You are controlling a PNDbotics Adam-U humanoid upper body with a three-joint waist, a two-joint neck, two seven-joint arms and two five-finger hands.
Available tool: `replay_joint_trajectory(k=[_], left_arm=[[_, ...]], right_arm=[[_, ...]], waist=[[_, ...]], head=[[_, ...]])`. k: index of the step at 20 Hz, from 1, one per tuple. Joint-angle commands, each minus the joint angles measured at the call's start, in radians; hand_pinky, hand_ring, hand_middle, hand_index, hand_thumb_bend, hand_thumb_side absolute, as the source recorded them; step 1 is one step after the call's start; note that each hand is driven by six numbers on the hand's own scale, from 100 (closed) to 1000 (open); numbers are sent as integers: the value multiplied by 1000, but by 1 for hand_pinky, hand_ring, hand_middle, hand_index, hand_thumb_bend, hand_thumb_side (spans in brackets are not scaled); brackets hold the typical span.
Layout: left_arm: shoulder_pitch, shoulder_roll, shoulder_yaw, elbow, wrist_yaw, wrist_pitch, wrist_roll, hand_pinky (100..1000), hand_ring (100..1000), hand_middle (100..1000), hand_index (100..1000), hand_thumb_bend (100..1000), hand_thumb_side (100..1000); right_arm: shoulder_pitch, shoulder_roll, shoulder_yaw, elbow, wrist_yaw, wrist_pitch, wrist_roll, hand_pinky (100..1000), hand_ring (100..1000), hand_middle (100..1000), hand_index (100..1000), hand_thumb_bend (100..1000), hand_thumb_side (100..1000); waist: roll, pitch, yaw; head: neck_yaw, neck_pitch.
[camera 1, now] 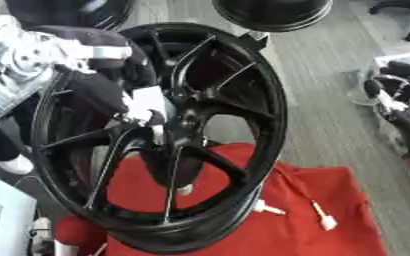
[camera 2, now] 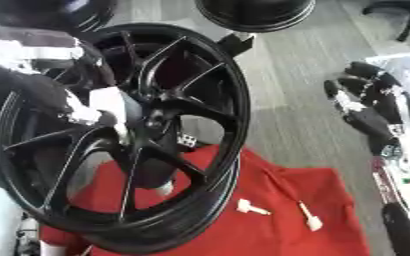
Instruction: Pull the pin out of the wheel hub.
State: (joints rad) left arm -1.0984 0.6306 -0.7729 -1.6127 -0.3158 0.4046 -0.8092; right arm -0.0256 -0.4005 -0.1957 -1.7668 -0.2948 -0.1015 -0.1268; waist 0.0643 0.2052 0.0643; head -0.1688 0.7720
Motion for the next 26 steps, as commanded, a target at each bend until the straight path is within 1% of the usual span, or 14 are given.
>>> replay_joint_trajectory(k=[1,8,15,20,21,23,25,26], left_arm=[[-9,6,14,4,-8,97,-98,809,798,763,795,486,567],[-1,2,17,11,-10,90,-98,796,781,742,776,435,515],[1,2,18,13,-11,85,-98,791,775,735,767,377,397],[3,3,13,19,-14,77,-98,789,771,726,758,362,368],[3,3,13,19,-14,77,-98,786,767,715,741,354,383],[1,2,12,17,-16,78,-98,779,755,700,719,342,378],[0,4,8,14,-17,79,-98,769,742,682,692,332,353],[0,5,6,13,-17,79,-98,766,737,673,667,316,325]], right_arm=[[-7,-21,-2,-13,4,0,3,898,738,709,745,491,196],[-7,-20,-2,-13,4,0,4,898,738,710,745,491,197],[-7,-20,-3,-13,3,-1,4,898,738,710,745,490,197],[-7,-21,-3,-12,1,-1,4,898,739,711,745,490,198],[-7,-21,-3,-12,1,-1,3,898,739,711,745,491,198],[-6,-21,-4,-10,2,0,3,898,739,711,745,491,198],[-6,-21,-4,-10,2,-1,2,898,739,711,745,490,198],[-6,-21,-5,-10,2,-1,1,898,739,711,745,490,198]], waist=[[-6,-11,0],[-8,-9,-1],[-8,-9,-2],[-7,-10,-2],[-7,-11,-2],[-7,-11,-3],[-6,-10,-3],[-6,-10,-3]], head=[[5,-2],[8,-2],[8,-2],[10,-2],[10,-2],[10,-2],[11,-2],[11,-2]])
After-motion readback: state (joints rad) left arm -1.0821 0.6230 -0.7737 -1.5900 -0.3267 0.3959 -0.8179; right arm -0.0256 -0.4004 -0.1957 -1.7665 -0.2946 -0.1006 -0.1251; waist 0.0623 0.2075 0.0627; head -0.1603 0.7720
